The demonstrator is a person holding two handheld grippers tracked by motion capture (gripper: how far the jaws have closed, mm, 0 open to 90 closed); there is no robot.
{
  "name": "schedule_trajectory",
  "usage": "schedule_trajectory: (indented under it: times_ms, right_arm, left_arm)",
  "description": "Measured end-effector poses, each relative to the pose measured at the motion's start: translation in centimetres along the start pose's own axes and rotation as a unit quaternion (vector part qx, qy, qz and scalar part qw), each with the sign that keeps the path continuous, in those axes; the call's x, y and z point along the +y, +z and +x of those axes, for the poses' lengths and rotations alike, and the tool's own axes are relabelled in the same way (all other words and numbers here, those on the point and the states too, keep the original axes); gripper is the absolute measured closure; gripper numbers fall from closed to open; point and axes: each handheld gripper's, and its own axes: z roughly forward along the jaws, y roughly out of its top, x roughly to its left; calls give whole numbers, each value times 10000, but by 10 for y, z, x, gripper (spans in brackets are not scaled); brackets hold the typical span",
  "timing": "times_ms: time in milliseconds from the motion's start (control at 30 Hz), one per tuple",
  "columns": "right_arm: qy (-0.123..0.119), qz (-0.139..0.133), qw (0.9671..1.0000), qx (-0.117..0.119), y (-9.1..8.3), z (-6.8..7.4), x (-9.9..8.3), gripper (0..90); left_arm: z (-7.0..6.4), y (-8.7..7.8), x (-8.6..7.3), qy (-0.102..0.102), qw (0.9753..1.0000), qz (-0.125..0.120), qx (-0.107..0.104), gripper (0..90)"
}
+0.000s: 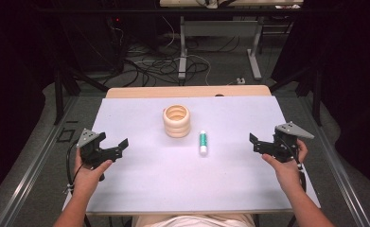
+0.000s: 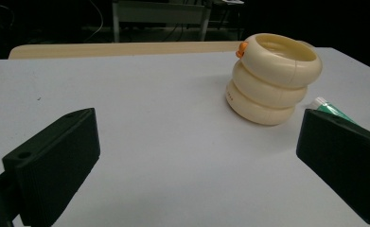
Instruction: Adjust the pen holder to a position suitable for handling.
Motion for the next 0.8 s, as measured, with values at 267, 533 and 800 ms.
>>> schedule_trajectory:
  times_ms: [267, 533, 800]
  right_arm:
    - [-105, 103, 9998, -129, 3, 1, -4, 25]
    - [-150, 131, 9997, -108, 5, 4, -4, 34]
    - [-170, 92, 9998, -92, 5, 7, -2, 43]
  left_arm:
    - [-7, 1, 3, -6, 10000, 30, -39, 6]
    - [-12, 0, 8, -202, 9997, 60, -86, 12]
    - [-20, 2, 21, -298, 9994, 59, -184, 24]
